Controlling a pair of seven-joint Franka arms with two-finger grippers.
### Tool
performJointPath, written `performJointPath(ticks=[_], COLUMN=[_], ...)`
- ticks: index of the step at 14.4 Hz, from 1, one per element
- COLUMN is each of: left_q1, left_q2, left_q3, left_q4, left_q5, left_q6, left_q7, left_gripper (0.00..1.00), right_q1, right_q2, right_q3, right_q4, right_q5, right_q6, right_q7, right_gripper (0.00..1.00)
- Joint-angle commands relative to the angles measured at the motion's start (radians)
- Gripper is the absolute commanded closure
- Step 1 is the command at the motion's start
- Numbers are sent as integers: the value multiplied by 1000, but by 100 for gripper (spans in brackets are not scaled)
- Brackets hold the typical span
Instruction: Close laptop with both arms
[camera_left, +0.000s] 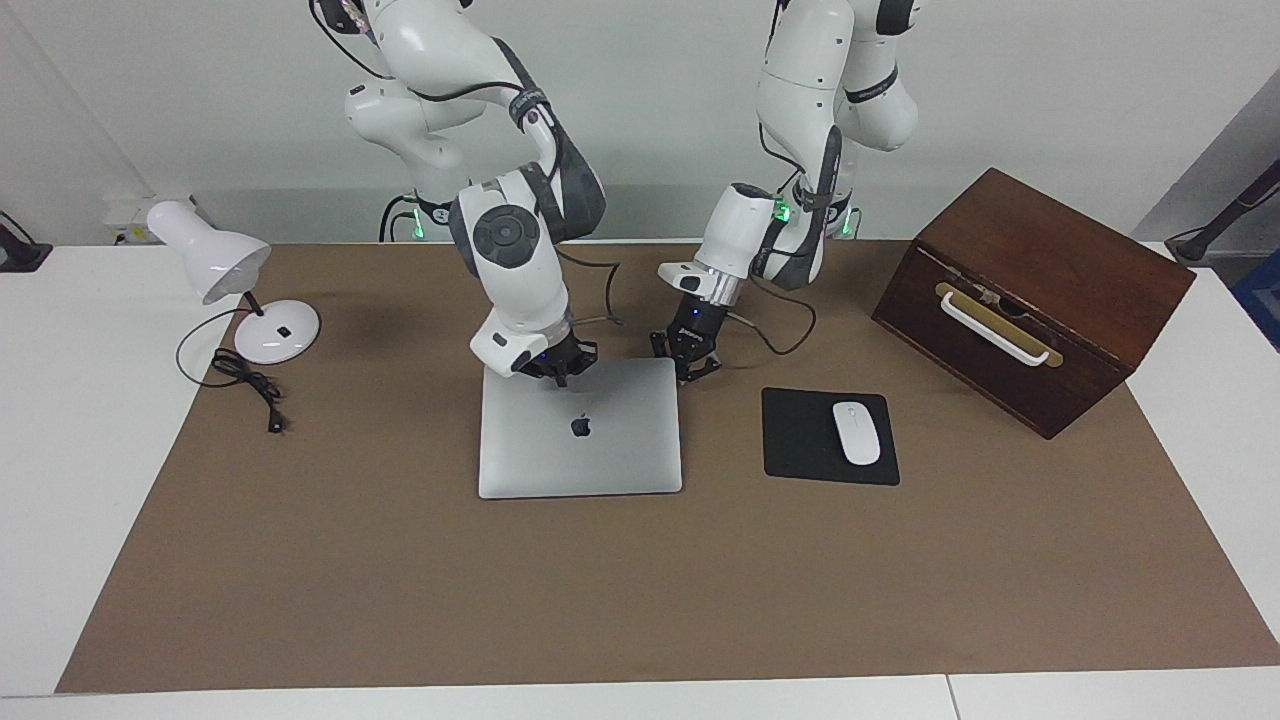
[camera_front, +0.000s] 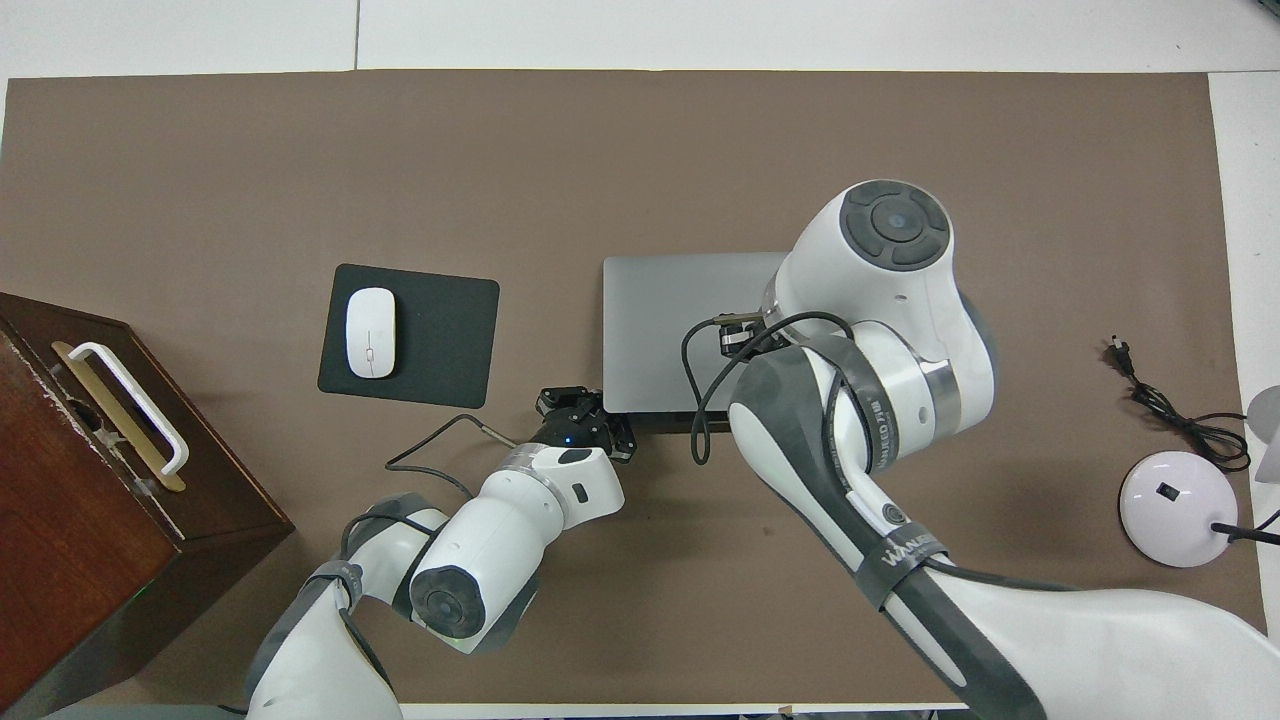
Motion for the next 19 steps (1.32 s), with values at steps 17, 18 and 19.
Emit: performJointPath(ticks=[17,18,19], left_q1=[13,24,38], left_q2=[-298,-330,-353], left_q3=[35,35,35], left_q4=[-10,-8,-5], left_q5=[-70,-69,-69], left_q6=[-460,-506,-546], left_q7=[-108,-108,-108], left_gripper=[100,100,100], right_q1=[-10,-9,-10], right_q2=[-195,-209,-221], right_q3=[-354,-362,-363], right_q4=[231,239,243], right_q5=[-79,-107,-127], right_q6=[-12,-10,-10], right_q7=[-417,-417,-418], right_gripper=[0,0,0])
